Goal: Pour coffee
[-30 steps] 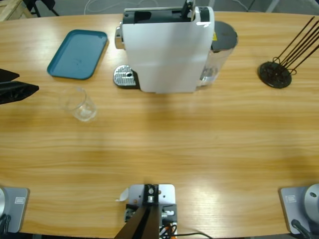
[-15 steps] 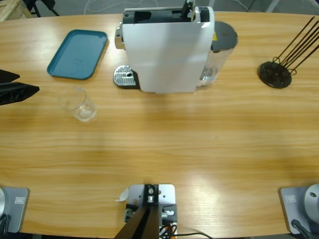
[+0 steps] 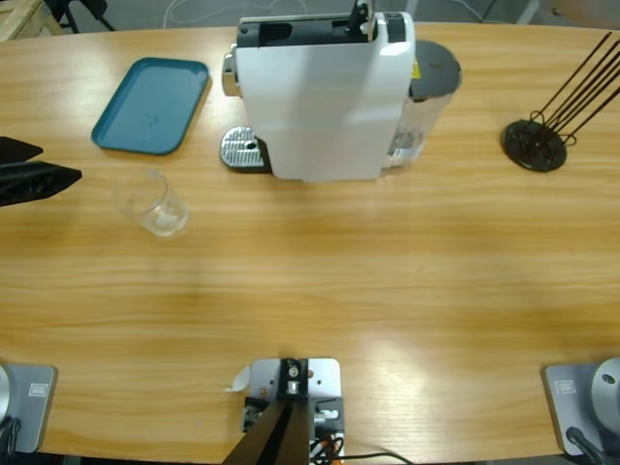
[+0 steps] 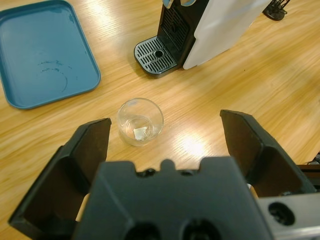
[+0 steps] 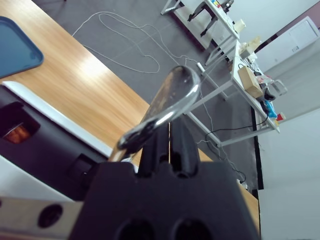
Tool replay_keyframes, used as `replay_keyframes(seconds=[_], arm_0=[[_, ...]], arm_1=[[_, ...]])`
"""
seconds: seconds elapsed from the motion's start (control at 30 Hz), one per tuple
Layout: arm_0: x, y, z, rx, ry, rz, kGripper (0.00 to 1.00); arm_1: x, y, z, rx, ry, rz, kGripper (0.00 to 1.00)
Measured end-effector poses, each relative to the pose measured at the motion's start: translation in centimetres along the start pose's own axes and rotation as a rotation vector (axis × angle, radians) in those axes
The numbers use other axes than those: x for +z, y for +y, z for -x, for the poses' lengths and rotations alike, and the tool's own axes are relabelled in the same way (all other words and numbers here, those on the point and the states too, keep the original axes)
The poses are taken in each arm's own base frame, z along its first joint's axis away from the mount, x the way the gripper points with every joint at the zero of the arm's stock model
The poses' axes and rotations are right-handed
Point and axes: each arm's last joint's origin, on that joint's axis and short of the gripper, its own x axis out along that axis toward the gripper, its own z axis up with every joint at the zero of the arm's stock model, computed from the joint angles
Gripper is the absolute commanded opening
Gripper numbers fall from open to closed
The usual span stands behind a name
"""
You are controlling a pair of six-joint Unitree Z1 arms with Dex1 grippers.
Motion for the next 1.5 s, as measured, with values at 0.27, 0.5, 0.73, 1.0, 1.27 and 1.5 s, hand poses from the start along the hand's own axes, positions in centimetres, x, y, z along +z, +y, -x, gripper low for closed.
replay_keyframes(seconds=[0.27, 0.5, 0.73, 1.0, 1.27, 1.5], arm_0=[[0.0, 0.0, -0.3, 0.0, 0.009, 0.0, 0.95], [0.0, 0.0, -0.3, 0.0, 0.009, 0.0, 0.95], [0.0, 0.0, -0.3, 0.0, 0.009, 0.0, 0.95], [0.0, 0.0, -0.3, 0.0, 0.009, 0.0, 0.95], [0.0, 0.0, -0.3, 0.0, 0.009, 0.0, 0.95], [0.0, 0.0, -0.3, 0.0, 0.01, 0.0, 0.95]], arm_1=[[2.0, 3.3, 1.0, 0.048, -0.05, -0.04, 0.0], [2.2, 3.8, 1.6, 0.053, -0.051, -0.038, 0.0], [2.1, 3.9, 1.5, 0.054, -0.046, -0.052, 0.0], [1.3, 4.9, -0.8, 0.038, -0.006, -0.058, 0.0], [1.3, 6.0, -2.0, 0.039, -0.001, -0.096, 0.0], [0.8, 7.4, -3.0, 0.049, 0.012, -0.122, 0.0]])
